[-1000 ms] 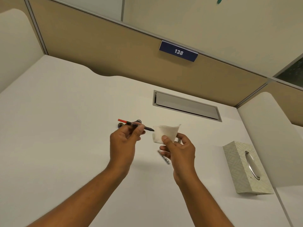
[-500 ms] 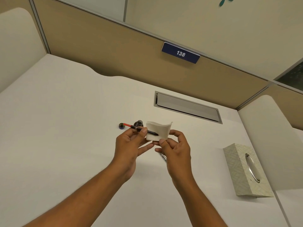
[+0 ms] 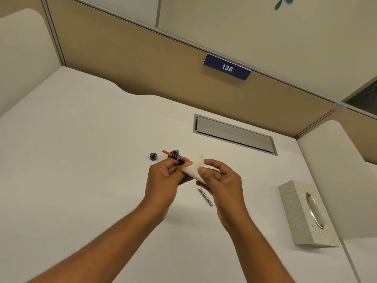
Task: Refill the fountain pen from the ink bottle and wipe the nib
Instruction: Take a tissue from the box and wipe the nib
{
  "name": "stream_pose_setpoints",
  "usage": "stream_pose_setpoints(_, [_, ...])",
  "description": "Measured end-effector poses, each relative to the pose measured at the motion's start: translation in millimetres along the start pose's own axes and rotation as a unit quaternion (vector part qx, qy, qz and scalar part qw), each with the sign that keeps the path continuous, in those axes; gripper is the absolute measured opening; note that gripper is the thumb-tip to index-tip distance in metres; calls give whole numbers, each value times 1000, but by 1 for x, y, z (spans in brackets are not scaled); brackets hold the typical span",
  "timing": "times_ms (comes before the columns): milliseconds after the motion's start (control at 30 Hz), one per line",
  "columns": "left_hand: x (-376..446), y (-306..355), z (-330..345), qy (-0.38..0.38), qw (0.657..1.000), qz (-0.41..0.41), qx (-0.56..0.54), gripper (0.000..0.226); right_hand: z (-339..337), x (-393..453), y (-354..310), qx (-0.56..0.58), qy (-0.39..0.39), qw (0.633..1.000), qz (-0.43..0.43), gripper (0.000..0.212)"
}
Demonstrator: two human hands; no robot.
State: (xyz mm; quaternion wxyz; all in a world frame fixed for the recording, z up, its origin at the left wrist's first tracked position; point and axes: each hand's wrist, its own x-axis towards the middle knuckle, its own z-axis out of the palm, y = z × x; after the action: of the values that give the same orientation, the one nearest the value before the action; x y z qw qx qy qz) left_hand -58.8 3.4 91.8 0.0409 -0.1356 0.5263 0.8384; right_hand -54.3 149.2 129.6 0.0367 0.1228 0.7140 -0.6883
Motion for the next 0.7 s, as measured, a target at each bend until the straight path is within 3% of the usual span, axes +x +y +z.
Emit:
stream_pose_setpoints(300, [-1,-6,1,19,998,26,55,17,12,-2,10,-57,78,994,-46,16])
stream_pose_setpoints(500, [-4,-7,-1,23,999,-14,-41,18,16,-12,17,-152,108,969,-160,17])
stream_pose_setpoints(567, [-3,-9,-2,20,1000,-9,-22,18,17,-11,17,-135,108,975,-143,16])
stream_pose_setpoints(700, [-2,-10,-4,4,999,23,47,18,14,-4,11,-9,70,997,-30,15])
